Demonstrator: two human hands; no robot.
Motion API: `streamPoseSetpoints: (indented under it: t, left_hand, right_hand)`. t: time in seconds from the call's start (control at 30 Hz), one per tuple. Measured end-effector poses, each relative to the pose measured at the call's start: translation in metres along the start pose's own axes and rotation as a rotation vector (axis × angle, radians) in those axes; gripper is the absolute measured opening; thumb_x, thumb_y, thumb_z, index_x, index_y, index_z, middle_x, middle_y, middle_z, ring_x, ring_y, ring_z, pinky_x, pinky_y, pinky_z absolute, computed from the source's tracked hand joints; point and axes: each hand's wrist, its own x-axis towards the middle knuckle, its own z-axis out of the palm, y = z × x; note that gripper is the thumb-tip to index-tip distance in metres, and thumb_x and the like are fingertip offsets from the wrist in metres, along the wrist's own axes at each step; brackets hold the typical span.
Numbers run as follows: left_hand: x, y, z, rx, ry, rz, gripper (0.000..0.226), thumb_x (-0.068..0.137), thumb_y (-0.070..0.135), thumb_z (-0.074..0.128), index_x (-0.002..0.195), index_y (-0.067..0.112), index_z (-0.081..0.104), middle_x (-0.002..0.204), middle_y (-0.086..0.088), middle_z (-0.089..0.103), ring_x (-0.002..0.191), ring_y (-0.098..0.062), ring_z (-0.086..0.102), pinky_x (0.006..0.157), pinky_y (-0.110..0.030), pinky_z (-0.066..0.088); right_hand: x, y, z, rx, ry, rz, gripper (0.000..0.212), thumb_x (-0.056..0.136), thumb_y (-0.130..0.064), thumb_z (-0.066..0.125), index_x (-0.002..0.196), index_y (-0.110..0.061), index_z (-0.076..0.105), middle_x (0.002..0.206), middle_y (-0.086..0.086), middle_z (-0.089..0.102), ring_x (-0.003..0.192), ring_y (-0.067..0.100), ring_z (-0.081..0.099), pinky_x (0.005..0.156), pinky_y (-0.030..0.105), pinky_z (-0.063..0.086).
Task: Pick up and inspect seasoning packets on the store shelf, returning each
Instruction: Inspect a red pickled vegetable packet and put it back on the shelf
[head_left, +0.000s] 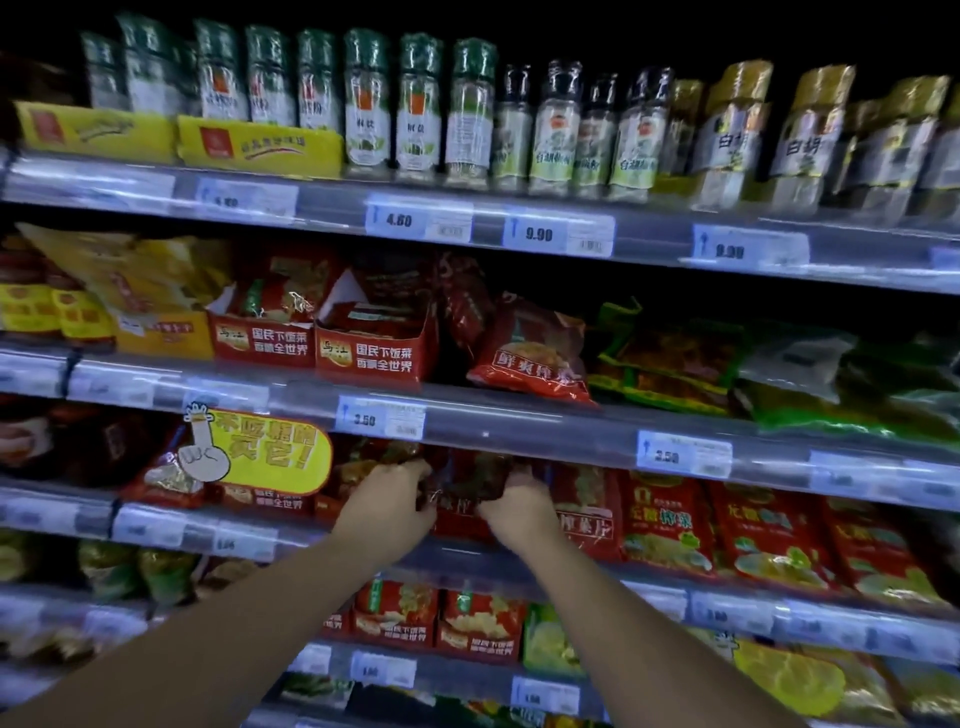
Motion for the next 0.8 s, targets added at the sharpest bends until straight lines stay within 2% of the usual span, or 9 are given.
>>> streamPoseSetpoints:
  t: [0.07, 0.1, 0.23, 0.33, 0.43, 0.53, 0.67, 0.73, 0.8]
  left_hand:
    - [0.001, -0.002, -0.001, -0.022, 0.001, 0.000, 0.050, 0.088, 0.030, 0.066, 0.136, 0.020, 0.059, 0.118, -0.003, 0.073, 0.108, -0.016, 0.068, 0.088, -0.032, 0.058]
    - [0.001, -0.002, -0.002, -0.031, -0.004, -0.005, 0.049, 0.088, 0.029, 0.065, 0.136, 0.020, 0.059, 0.118, -0.003, 0.073, 0.108, -0.017, 0.068, 0.089, -0.033, 0.058]
    - [0.000, -0.005, -0.002, -0.067, 0.002, -0.012, 0.049, 0.087, 0.025, 0.063, 0.136, 0.021, 0.059, 0.111, -0.001, 0.074, 0.102, -0.017, 0.069, 0.087, -0.037, 0.059]
    - [0.002, -0.008, -0.002, -0.110, 0.003, 0.000, 0.047, 0.088, 0.022, 0.064, 0.135, 0.020, 0.059, 0.104, 0.000, 0.075, 0.097, -0.015, 0.070, 0.085, -0.036, 0.060]
    - [0.003, -0.011, -0.003, -0.196, -0.011, -0.010, 0.044, 0.088, 0.021, 0.067, 0.132, 0.019, 0.061, 0.112, 0.003, 0.073, 0.098, -0.011, 0.068, 0.089, -0.033, 0.058]
    - [0.002, -0.015, -0.006, -0.281, -0.042, -0.007, 0.047, 0.089, 0.022, 0.068, 0.135, 0.017, 0.057, 0.124, 0.006, 0.068, 0.103, -0.007, 0.065, 0.093, -0.025, 0.053]
    - [-0.008, -0.013, -0.013, -0.349, -0.057, 0.003, 0.051, 0.093, 0.037, 0.066, 0.139, 0.018, 0.053, 0.136, 0.004, 0.062, 0.119, -0.012, 0.060, 0.097, -0.025, 0.046]
    - [-0.014, -0.009, -0.017, -0.457, -0.075, -0.031, 0.057, 0.094, 0.045, 0.063, 0.142, 0.018, 0.051, 0.138, 0.000, 0.060, 0.119, -0.015, 0.059, 0.093, -0.024, 0.047]
    - [-0.022, -0.002, -0.020, -0.662, -0.121, -0.104, 0.065, 0.091, 0.051, 0.064, 0.144, 0.016, 0.048, 0.131, 0.000, 0.061, 0.105, -0.011, 0.059, 0.077, -0.019, 0.047]
  right_hand:
    - [0.002, -0.010, -0.004, 0.017, 0.015, 0.045, 0.038, 0.086, -0.023, 0.068, 0.117, -0.003, 0.062, 0.117, 0.014, 0.068, 0.107, 0.031, 0.067, 0.087, 0.032, 0.056]
    - [0.007, -0.011, -0.003, 0.017, 0.013, 0.073, 0.035, 0.088, -0.023, 0.068, 0.117, -0.005, 0.063, 0.118, 0.014, 0.068, 0.110, 0.031, 0.067, 0.089, 0.032, 0.056]
    - [0.015, -0.015, -0.002, 0.095, -0.028, 0.143, 0.039, 0.087, -0.030, 0.072, 0.118, -0.008, 0.066, 0.119, 0.012, 0.070, 0.110, 0.029, 0.067, 0.088, 0.031, 0.052]
    - [0.017, -0.012, 0.001, 0.274, -0.023, 0.196, 0.042, 0.081, -0.021, 0.077, 0.116, -0.002, 0.065, 0.110, 0.012, 0.071, 0.099, 0.028, 0.067, 0.090, 0.038, 0.055]
    - [0.012, -0.009, -0.002, 0.461, -0.031, 0.214, 0.057, 0.074, -0.015, 0.085, 0.124, -0.006, 0.059, 0.112, 0.009, 0.070, 0.103, 0.025, 0.065, 0.095, 0.038, 0.054]
    - [0.002, -0.006, -0.007, 0.540, -0.003, 0.166, 0.049, 0.075, -0.013, 0.084, 0.114, -0.010, 0.055, 0.112, 0.002, 0.067, 0.109, 0.025, 0.064, 0.097, 0.038, 0.051]
    - [-0.020, -0.006, -0.022, 0.697, 0.038, 0.126, 0.054, 0.075, -0.033, 0.084, 0.118, -0.013, 0.059, 0.110, 0.004, 0.073, 0.102, 0.026, 0.071, 0.096, 0.044, 0.056]
    - [-0.039, -0.008, -0.031, 0.747, 0.000, 0.110, 0.045, 0.079, -0.035, 0.084, 0.113, -0.014, 0.064, 0.104, 0.007, 0.078, 0.093, 0.027, 0.076, 0.086, 0.043, 0.062]
    - [-0.061, -0.006, -0.035, 0.741, -0.034, 0.089, 0.040, 0.079, -0.034, 0.084, 0.109, -0.012, 0.068, 0.099, 0.008, 0.081, 0.089, 0.025, 0.079, 0.085, 0.044, 0.063]
